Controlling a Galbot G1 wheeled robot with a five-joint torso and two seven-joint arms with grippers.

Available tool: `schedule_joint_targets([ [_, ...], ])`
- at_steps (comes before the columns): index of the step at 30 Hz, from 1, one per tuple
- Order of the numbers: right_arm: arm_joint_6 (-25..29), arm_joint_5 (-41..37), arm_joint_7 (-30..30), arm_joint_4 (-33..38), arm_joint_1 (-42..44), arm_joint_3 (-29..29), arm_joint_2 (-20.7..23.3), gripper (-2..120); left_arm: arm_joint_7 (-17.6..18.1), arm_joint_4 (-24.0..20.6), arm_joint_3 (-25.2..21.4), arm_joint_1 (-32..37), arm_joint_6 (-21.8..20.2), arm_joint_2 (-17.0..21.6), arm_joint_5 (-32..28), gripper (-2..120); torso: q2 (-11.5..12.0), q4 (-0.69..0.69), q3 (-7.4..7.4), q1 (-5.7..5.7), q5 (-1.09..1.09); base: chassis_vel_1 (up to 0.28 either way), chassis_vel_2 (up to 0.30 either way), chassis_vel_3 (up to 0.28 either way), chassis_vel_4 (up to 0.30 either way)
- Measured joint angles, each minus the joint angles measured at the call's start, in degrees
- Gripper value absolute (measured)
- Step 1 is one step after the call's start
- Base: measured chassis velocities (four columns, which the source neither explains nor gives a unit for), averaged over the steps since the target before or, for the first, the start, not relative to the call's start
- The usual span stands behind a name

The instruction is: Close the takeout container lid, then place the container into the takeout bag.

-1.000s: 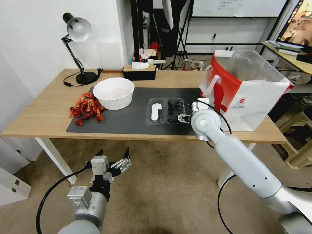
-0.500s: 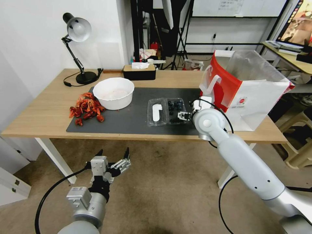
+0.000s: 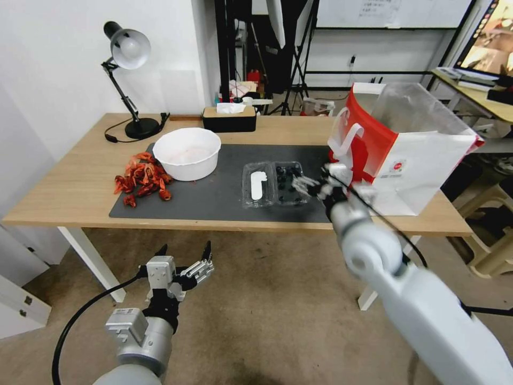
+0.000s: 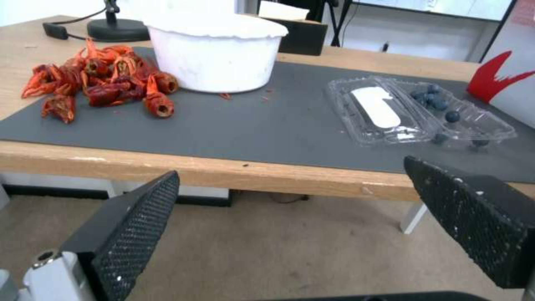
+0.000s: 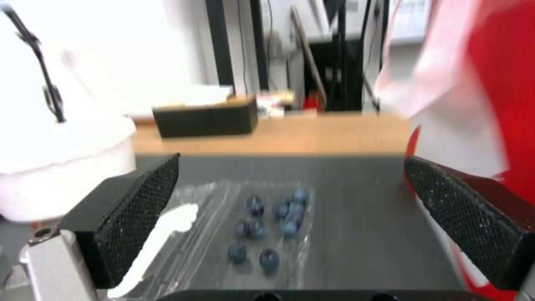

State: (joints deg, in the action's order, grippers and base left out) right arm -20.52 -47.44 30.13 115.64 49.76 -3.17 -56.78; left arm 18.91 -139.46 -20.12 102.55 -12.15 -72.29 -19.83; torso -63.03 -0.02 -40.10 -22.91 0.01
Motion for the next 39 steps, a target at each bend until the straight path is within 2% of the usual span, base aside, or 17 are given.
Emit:
schedule_joint_targets([
  [2,8.67,8.58,-6.15,2.25,8.14,-3.91,0.85,100,-0.03,0.0,0.11,-0.08,0.19,0.01,0.0,100,0.0,0.0,0.0,0.01,0.0,0.0,0.0,0.0,0.0],
  [4,11.52,10.7,-7.56,2.93,10.68,-5.21,0.9,100,-0.05,0.0,0.19,-0.12,0.22,0.01,-0.01,100,0.0,0.01,0.0,0.01,-0.02,0.0,0.0,0.0,0.0],
  [6,21.32,18.19,-11.48,4.2,19.2,-9.23,-0.2,100,-0.13,0.0,0.57,-0.26,0.38,-0.08,-0.09,100,0.0,0.04,0.0,0.01,-0.01,0.0,0.0,0.0,0.0],
  [7,21.32,18.19,-11.48,4.2,19.2,-9.23,-0.2,100,-0.13,0.0,0.57,-0.26,0.38,-0.08,-0.09,100,0.0,0.04,0.0,0.01,-0.01,0.0,0.0,0.0,0.0],
  [9,28.62,25.19,-14.05,5.19,28.61,-13.39,-3.58,100,-0.15,0.11,0.73,-0.4,0.64,-0.04,-0.32,100,0.0,0.02,0.0,0.01,-0.02,0.0,0.0,0.0,0.0],
  [10,28.62,25.19,-14.05,5.19,28.61,-13.39,-3.58,100,-0.15,0.11,0.73,-0.4,0.64,-0.04,-0.32,100,0.0,0.02,0.0,0.01,-0.02,0.0,0.0,0.0,0.0],
  [12,33.94,30.73,-16.54,6.23,37.1,-18.12,-7.91,100,-0.15,0.4,0.86,-0.7,0.7,0.15,-1.03,100,0.0,0.03,0.0,0.01,-0.03,0.0,0.0,0.0,0.0],
  [13,33.94,30.73,-16.54,6.23,37.1,-18.12,-7.91,100,-0.15,0.4,0.86,-0.7,0.7,0.15,-1.03,100,0.0,0.03,0.0,0.01,-0.03,0.0,0.0,0.0,0.0],
  [17,41.81,36.75,-19.44,6.33,50.4,-21.45,-14.86,100,-0.42,0.89,1.1,-1.15,0.97,0.8,-1.86,100,-0.01,0.01,0.0,0.01,-0.01,0.0,0.0,0.0,0.0],
  [25,43.56,37.53,-19.66,5.87,53.48,-22.23,-18.95,100,-0.66,1.52,1.9,-1.67,2.02,1.06,-1.93,100,0.01,0.03,0.0,0.0,-0.02,0.0,0.0,0.0,0.0],
  [29,43.41,37.55,-19.73,6.26,54.14,-22.37,-20.56,100,-0.42,1.77,2.78,-3.07,1.79,1.19,-6.25,100,0.01,0.04,0.0,0.0,-0.01,0.0,0.0,0.0,0.0],
  [32,42.76,37.79,-19.95,6.74,54.3,-22.08,-20.97,100,1.32,2.23,4.04,-7.01,0.84,1.94,-16.75,99,0.01,0.01,0.0,0.0,-0.02,0.0,0.0,0.0,0.0],
  [33,42.76,37.79,-19.95,6.74,54.3,-22.08,-20.97,100,1.32,2.23,4.04,-7.01,0.84,1.94,-16.75,99,0.01,0.01,0.0,0.0,-0.02,0.0,0.0,0.0,0.0],
  [35,41.48,37.75,-20.09,6.72,53.27,-20.79,-20.13,100,1.85,2.67,3.99,-9.64,2.36,2.57,-25.07,99,0.01,0.0,-0.01,-0.01,-0.02,0.0,0.0,0.0,0.0],
  [36,41.48,37.75,-20.09,6.72,53.27,-20.79,-20.13,100,1.85,2.67,3.99,-9.64,2.36,2.57,-25.07,99,0.01,0.0,-0.01,-0.01,-0.02,0.0,0.0,0.0,0.0],
  [38,40.15,37.56,-20.11,6.36,52.02,-19.36,-18.85,100,2.06,2.05,3.27,-11.99,3.67,3.62,-34.62,100,0.01,0.09,-0.01,-0.01,0.02,0.0,0.0,0.0,0.0],
  [39,39.98,37.61,-20.17,6.46,52.28,-19.27,-18.83,100,2.71,1.87,3.37,-14.49,3.72,4.4,-40.36,100,0.01,0.07,-0.01,-0.01,0.01,0.0,0.0,0.0,0.0],
])
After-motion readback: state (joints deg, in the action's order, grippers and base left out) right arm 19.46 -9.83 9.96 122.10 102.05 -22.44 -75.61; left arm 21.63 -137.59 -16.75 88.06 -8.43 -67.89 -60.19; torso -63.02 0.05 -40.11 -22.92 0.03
